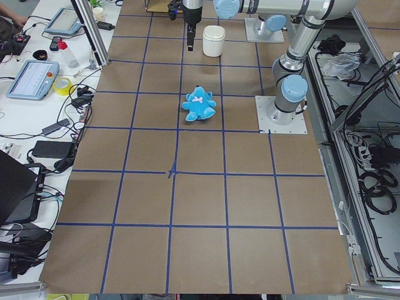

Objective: Open trash can with right arm
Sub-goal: 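Move the right gripper down onto the white trash can's lid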

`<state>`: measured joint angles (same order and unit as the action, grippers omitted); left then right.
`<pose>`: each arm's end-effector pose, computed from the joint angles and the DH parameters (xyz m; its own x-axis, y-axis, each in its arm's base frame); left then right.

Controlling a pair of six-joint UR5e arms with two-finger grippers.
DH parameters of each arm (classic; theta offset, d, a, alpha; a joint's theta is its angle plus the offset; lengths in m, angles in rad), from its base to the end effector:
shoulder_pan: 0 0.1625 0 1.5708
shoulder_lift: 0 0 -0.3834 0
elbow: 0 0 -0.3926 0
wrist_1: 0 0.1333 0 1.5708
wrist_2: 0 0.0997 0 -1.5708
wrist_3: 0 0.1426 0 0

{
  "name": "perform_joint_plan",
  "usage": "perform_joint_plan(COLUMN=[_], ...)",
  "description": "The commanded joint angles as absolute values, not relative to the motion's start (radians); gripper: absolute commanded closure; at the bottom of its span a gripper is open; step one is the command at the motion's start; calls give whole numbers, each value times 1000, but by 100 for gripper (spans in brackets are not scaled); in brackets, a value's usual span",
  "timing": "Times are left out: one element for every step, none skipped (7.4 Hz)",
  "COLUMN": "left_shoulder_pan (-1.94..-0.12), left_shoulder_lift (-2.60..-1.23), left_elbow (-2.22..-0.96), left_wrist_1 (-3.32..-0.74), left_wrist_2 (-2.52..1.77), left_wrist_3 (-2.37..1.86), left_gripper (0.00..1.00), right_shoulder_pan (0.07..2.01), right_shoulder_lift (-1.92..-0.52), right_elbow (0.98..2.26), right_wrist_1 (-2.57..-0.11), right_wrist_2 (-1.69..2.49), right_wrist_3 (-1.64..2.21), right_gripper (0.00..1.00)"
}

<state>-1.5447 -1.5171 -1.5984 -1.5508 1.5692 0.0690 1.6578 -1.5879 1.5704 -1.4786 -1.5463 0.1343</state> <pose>-0.1210 -0.4814 0.4177 -0.9991 0.0429 -0.0016 0.0429 0.9980 -0.0461 0.1775 -0.4611 0.4031 -0.9987 0.0487 -0.0142 0.0475 0.9959 0.0772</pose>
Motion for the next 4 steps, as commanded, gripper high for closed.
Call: perform_joint_plan(left_shoulder_pan=[-1545,-1545,-1545,-1545], left_shoulder_lift=[-1517,-1517,-1517,-1517], left_elbow=[-1598,-1598,-1598,-1598], left_wrist_1=[-1551,-1551,-1551,-1551], left_wrist_2=[1569,1569,1569,1569], left_wrist_3=[69,69,69,69], left_gripper=[0,0,0,0], right_shoulder_pan=[1753,1759,1759,1759], right_shoulder_lift=[-1583,-1583,-1586,-1594], right_elbow=[1675,1748,1844,1949], right_wrist_1=[-1511,-1585,-1671,-1801], right_wrist_2=[-1554,-1558,-1560,-1557], right_wrist_3=[227,236,235,236], right_gripper=[83,100,100,100])
